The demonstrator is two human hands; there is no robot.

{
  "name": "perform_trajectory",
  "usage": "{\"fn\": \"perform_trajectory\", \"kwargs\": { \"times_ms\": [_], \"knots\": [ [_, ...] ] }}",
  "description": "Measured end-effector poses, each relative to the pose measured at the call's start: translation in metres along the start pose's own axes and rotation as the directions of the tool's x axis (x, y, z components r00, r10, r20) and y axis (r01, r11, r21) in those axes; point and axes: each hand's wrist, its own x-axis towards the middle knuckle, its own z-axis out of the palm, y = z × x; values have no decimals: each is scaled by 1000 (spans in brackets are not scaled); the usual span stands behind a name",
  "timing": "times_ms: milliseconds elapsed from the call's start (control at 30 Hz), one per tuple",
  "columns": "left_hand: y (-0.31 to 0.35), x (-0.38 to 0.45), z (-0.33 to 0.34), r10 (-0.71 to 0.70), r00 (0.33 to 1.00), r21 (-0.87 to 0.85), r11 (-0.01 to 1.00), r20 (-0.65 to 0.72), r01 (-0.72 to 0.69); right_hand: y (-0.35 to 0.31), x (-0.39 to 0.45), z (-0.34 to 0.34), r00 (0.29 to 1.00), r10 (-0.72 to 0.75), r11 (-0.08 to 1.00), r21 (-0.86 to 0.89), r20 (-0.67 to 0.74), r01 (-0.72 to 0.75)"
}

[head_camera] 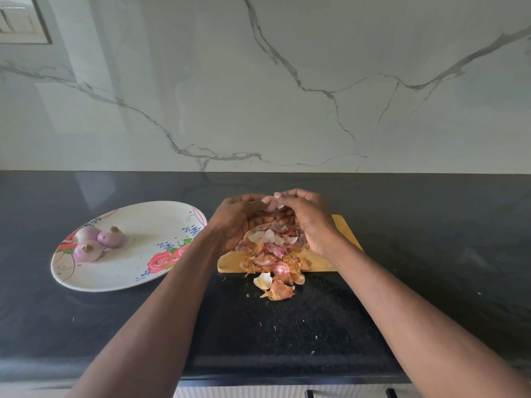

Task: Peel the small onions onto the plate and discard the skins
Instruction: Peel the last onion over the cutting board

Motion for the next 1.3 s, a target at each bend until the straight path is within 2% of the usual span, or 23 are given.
{"fn": "perform_trajectory", "kwargs": {
  "times_ms": [267, 400, 533, 667, 833, 933, 1033, 1167, 1300],
  "knots": [
    [-1, 1, 3, -12, 999, 49, 999, 31, 10, 1, -3, 2, 993, -66, 989, -136, -101, 52],
    [-2, -1, 4, 1, 1000, 89, 996, 31, -3, 4, -3, 6, 991, -87, 975, -213, -98, 64],
    [-2, -2, 7, -33, 999, 1, 999, 39, 33, 7, 3, 9, 995, -29, 965, -262, -98, 3],
    [4, 1, 5, -16, 1000, -120, 993, -13, 14, 9, 6, 6, 992, 62, 984, -161, -106, -79],
    [7, 3, 0, -41, 998, -155, 987, -45, 33, 5, 0, 0, 983, -153, 937, -332, -102, 112],
    [8, 2, 0, -66, 997, -120, 991, -45, 60, 1, -2, -1, 991, -130, 926, -360, -12, 117],
    [8, 1, 0, -71, 996, -73, 995, -47, 67, -1, -2, -3, 984, -177, 928, -334, -12, 163],
    [7, 2, 2, -53, 998, 4, 999, -39, 53, 2, 1, -5, 961, -277, 943, -194, 0, 272],
    [4, 3, 0, -33, 999, 40, 999, -20, 34, 6, 1, -1, 950, -312, 920, -244, 20, 307]
  ]
}}
